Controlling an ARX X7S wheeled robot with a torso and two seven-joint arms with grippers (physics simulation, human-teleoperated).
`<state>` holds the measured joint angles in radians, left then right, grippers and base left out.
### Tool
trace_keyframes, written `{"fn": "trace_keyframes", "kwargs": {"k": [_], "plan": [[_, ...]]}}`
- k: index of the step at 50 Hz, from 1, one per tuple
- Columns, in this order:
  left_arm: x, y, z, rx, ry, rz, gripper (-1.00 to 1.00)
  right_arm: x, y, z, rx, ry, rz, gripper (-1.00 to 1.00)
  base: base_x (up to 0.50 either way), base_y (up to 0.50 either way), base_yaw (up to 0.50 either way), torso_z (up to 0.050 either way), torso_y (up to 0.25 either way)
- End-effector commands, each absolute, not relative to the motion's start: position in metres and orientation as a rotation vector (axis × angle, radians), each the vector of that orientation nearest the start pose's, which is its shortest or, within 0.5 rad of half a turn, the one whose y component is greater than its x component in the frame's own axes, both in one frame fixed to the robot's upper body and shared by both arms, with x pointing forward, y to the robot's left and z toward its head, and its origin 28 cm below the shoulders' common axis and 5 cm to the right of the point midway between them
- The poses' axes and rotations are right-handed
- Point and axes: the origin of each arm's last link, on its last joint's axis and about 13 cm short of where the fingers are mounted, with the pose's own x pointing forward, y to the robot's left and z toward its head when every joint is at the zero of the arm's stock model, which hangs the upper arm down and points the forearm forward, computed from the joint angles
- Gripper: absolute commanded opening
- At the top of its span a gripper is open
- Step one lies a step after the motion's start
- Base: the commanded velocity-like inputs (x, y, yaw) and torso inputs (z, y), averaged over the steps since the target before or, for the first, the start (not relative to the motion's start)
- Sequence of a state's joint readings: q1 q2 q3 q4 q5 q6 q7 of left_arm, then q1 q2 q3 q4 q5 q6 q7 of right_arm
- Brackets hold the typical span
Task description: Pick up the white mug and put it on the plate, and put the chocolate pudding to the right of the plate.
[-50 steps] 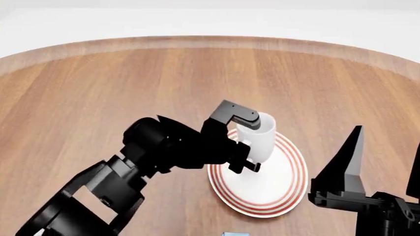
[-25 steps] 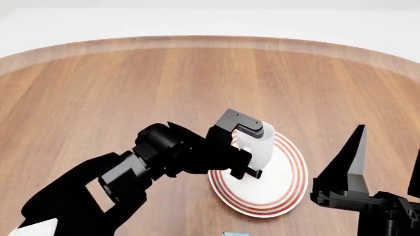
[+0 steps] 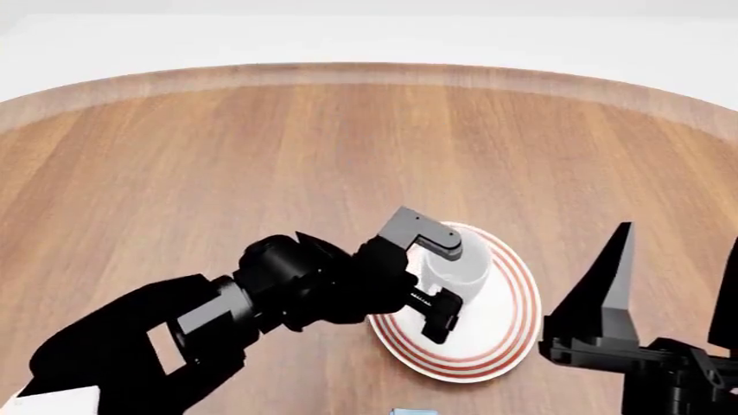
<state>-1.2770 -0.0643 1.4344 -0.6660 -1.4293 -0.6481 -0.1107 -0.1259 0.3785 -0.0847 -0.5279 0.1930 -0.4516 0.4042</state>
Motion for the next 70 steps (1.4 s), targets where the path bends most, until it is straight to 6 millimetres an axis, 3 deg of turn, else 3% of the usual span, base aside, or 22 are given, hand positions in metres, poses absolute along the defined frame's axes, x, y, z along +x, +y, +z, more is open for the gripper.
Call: {"fn": "trace_keyframes", "kwargs": {"k": [1, 31, 62, 70], "plan": [[0.326, 0.09, 0.137, 0.191, 0.715, -0.756, 1.0, 0.17, -0.13, 0.133, 0.05, -0.818, -0.106, 1.0, 0.0, 0.0, 0.0, 0.0, 0.0], [0.265, 0.108, 0.177, 0.217, 0.518, -0.827, 1.0, 0.169, -0.126, 0.132, 0.049, -0.812, -0.084, 1.0, 0.0, 0.0, 0.0, 0.0, 0.0], [0.209, 0.17, 0.2, 0.149, 0.285, -0.752, 1.0, 0.169, -0.122, 0.128, 0.046, -0.802, -0.068, 1.0, 0.0, 0.0, 0.0, 0.0, 0.0], [0.198, 0.19, 0.215, 0.113, 0.19, -0.702, 1.0, 0.169, -0.122, 0.128, 0.044, -0.8, -0.064, 1.0, 0.0, 0.0, 0.0, 0.0, 0.0]]}}
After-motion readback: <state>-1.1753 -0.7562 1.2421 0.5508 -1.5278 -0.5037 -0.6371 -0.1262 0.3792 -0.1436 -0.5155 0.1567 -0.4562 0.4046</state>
